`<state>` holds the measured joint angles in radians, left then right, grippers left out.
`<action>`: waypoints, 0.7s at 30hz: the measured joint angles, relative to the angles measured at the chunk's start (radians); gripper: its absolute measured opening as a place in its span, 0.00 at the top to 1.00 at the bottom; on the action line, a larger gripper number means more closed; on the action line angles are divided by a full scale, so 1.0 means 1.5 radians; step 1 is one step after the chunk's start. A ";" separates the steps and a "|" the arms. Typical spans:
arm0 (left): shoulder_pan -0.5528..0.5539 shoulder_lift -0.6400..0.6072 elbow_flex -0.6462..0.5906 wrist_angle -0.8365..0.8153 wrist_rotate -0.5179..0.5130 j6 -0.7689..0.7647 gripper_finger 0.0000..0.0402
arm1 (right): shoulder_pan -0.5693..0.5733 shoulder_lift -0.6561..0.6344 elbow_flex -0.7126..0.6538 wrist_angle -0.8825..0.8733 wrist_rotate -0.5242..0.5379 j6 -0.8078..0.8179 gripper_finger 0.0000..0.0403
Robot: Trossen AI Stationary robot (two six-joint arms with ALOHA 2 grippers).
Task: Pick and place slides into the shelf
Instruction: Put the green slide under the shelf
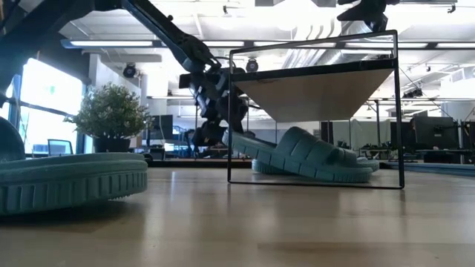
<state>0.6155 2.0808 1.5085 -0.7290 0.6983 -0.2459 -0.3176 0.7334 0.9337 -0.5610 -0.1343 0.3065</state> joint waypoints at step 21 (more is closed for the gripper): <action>-0.010 -0.001 0.001 -0.029 -0.133 0.194 0.51 | 0.000 0.000 0.000 -0.006 0.000 -0.013 0.62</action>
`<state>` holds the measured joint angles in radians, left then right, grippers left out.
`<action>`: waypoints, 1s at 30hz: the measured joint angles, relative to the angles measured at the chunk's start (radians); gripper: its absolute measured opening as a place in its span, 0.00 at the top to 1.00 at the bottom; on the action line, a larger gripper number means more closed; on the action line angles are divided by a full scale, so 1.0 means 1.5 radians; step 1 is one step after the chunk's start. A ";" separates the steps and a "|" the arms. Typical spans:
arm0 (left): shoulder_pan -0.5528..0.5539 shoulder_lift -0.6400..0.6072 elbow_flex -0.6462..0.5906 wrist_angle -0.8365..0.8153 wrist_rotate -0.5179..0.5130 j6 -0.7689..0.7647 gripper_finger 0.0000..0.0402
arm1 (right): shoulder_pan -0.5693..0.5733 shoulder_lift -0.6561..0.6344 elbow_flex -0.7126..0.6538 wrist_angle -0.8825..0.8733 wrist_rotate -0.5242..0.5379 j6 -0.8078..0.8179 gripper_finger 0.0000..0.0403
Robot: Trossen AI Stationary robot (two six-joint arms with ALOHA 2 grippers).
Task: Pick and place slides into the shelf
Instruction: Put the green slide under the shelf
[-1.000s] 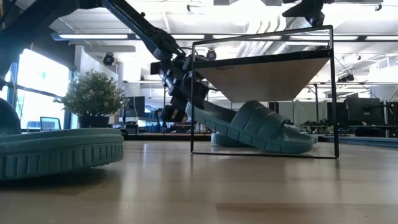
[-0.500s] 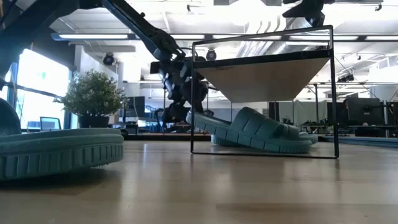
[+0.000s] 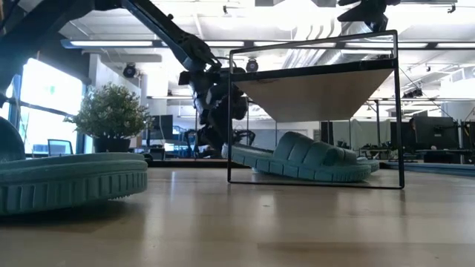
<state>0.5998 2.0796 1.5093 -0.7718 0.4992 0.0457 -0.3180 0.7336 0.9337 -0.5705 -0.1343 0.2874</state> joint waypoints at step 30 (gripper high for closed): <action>-0.054 -0.023 0.072 -0.069 -0.329 0.316 0.51 | -0.001 -0.030 0.000 -0.088 0.055 0.004 0.62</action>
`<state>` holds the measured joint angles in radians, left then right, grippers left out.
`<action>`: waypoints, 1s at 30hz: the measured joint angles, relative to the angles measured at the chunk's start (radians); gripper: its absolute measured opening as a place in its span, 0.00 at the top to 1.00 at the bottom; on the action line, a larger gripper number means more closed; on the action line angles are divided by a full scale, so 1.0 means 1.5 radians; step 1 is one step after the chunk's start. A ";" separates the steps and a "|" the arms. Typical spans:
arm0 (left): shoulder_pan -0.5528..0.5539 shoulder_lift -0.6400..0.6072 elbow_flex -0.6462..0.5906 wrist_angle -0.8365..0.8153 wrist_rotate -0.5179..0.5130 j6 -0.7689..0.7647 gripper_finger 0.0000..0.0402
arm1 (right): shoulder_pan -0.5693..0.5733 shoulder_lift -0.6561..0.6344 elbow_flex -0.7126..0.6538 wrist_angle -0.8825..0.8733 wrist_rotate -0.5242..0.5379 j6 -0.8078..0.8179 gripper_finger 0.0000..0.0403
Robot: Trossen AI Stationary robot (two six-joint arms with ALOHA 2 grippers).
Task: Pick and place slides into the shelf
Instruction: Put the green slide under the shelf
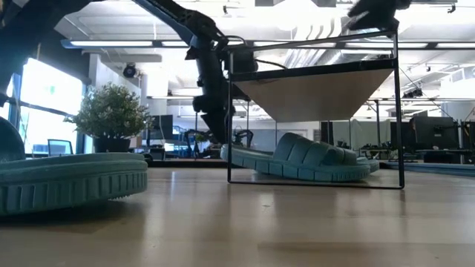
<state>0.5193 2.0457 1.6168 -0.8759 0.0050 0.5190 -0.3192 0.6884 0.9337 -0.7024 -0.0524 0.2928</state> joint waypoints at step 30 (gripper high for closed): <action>0.025 0.001 0.000 -0.004 0.108 0.330 0.51 | 0.204 -0.098 -0.358 -0.015 0.032 0.365 1.00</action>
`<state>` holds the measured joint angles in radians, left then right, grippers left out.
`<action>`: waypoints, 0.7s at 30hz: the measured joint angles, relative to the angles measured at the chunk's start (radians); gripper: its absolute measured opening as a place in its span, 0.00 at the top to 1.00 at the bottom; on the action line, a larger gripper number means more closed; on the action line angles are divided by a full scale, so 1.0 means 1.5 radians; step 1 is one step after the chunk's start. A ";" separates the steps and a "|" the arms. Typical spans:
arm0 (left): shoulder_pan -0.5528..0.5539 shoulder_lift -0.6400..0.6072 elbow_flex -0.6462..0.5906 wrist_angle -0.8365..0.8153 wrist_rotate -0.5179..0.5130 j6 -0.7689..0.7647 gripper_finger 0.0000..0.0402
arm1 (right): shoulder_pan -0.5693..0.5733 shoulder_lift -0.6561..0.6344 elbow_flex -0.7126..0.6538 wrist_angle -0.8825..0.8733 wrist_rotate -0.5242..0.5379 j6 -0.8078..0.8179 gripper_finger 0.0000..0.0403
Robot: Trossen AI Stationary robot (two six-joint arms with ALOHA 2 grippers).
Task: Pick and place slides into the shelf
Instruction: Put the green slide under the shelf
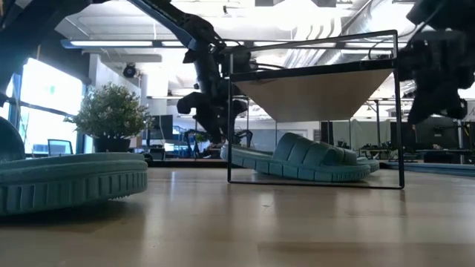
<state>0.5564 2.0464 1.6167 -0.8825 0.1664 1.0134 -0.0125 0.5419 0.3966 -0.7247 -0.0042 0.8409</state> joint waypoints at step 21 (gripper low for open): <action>-0.024 0.001 -0.029 0.129 -0.005 -0.088 0.51 | 0.098 0.001 -0.014 -0.007 0.134 0.101 1.00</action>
<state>0.5205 2.0476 1.5738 -0.6894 0.1595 0.8818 0.1352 0.5434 0.3759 -0.7353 0.1960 0.9924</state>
